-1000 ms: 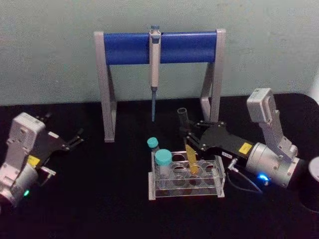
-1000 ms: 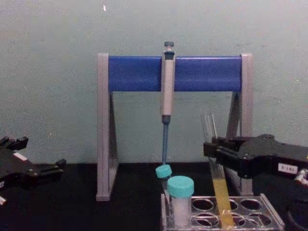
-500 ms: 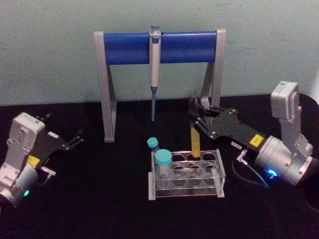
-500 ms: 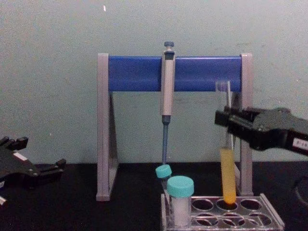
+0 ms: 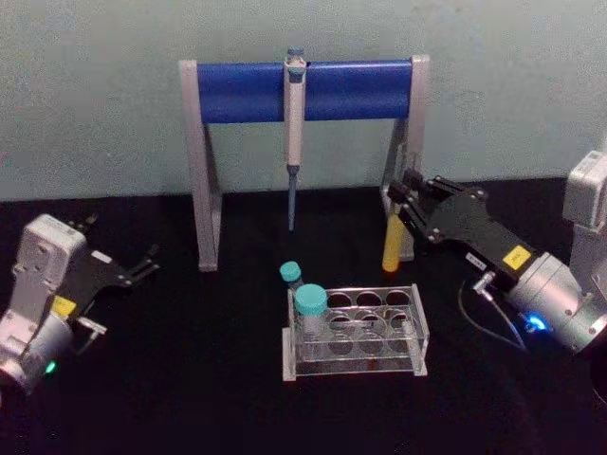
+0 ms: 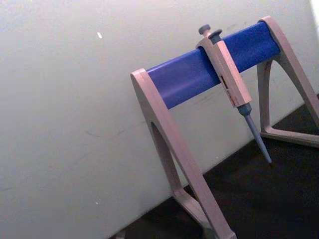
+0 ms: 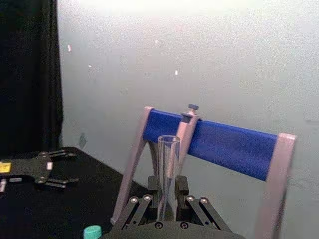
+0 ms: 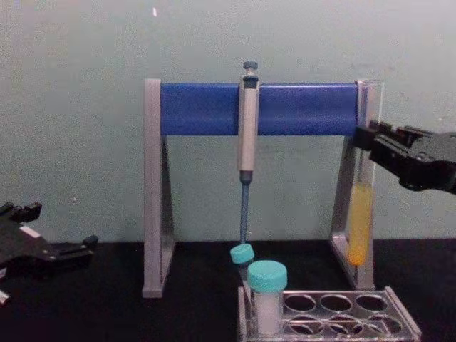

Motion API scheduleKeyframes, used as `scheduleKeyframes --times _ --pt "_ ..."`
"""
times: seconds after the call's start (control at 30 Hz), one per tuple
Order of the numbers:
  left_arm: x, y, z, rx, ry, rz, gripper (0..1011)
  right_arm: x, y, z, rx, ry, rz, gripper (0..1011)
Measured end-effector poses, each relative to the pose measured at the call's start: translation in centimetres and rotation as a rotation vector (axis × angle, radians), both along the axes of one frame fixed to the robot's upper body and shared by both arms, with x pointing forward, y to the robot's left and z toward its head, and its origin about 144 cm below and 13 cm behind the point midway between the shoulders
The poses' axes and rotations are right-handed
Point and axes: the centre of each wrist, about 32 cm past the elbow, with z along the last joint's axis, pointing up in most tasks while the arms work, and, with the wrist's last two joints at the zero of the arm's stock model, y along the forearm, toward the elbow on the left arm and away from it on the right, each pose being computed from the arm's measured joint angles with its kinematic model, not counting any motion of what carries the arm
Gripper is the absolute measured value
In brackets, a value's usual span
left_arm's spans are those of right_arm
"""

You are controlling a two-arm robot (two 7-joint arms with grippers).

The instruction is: Pick up the test tube from the test tube rack, shake it, then place it back into the test tube rack.

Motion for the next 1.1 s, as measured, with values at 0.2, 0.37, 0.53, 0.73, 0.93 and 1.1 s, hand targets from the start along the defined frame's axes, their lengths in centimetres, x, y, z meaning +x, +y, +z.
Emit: scheduleKeyframes --times 0.2,0.37,0.53,0.73,0.93,1.1 --pt "0.0 0.0 0.0 0.0 0.0 0.0 1001 0.0 -0.2 -0.2 0.0 0.004 -0.032 229" --pt "0.0 0.0 0.0 0.0 0.0 0.0 1001 0.1 -0.1 -0.4 -0.007 0.008 -0.042 229" --pt "0.0 0.0 0.0 0.0 0.0 0.0 1001 0.4 0.2 -0.5 -0.011 0.008 -0.022 229" --pt "0.0 0.0 0.0 0.0 0.0 0.0 1002 0.8 0.6 -0.4 -0.001 0.0 0.04 229" --pt "0.0 0.0 0.0 0.0 0.0 0.0 1001 1.1 0.6 -0.4 0.004 -0.002 0.108 229" --pt "0.0 0.0 0.0 0.0 0.0 0.0 1001 1.1 0.0 -0.3 0.017 0.007 0.187 229"
